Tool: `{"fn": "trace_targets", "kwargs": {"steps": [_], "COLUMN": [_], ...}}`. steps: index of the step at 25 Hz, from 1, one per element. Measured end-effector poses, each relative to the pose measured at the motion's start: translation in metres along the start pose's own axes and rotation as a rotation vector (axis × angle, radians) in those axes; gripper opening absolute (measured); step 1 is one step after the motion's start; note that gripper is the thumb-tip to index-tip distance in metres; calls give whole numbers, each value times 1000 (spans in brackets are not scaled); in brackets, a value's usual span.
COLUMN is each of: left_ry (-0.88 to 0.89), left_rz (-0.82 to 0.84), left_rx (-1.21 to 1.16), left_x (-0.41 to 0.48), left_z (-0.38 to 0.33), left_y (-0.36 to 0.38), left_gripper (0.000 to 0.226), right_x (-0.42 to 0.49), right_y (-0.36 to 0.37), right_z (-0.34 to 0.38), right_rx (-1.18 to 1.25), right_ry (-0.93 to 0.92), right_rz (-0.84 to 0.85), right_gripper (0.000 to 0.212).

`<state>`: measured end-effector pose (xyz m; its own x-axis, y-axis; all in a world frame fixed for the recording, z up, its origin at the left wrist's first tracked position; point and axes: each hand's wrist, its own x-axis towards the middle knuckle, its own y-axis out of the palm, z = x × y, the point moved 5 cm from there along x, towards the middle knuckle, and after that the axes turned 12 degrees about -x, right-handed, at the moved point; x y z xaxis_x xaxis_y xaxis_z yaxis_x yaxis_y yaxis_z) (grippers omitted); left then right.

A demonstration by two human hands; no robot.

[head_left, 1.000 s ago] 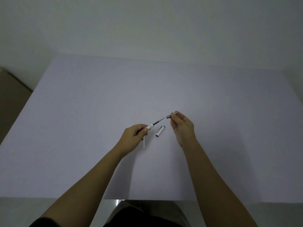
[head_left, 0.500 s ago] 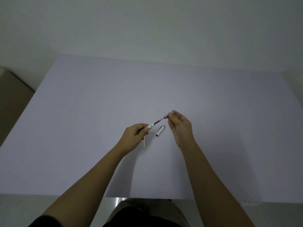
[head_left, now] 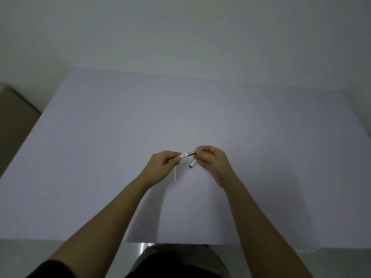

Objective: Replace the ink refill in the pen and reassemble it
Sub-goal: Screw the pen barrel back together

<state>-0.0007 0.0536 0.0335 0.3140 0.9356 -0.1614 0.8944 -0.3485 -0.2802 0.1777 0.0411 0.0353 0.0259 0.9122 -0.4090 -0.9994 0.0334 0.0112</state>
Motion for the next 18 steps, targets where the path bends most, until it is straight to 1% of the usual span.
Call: {"fn": "trace_targets", "kwargs": {"steps": [2,6,8,12,13,15,16,18], "left_ry": [19,88,111,131,127,122,121,119], "left_rz": [7,24,26,21,19,12,8,3], "left_rx": [8,25,37,38,33,32,31,28], "left_x": [1,3,3,2,2,2,2,3], "left_z": [0,-7,-10,-14,-14,-15,-15,-15], "left_y": [0,4,5,6,7,9,9,8], "left_gripper": [20,19,19,19,19,20,20,20], "right_x": [1,0,0,0,1,1,1,0], "right_y": [-2,-2,-1,-1,-1,1,2,1], "right_z": [1,-2,-5,-7,-7,-6,-5,-5], "right_rx": [-54,30,32,-49,-45,31,72,71], "right_ry": [-14,-5,-3,-3,-20,-50,-55,-53], "right_rz": [3,13,8,-80,-88,-48,-22,3], "right_gripper": [5,6,7,17,16,11,11,12]}}
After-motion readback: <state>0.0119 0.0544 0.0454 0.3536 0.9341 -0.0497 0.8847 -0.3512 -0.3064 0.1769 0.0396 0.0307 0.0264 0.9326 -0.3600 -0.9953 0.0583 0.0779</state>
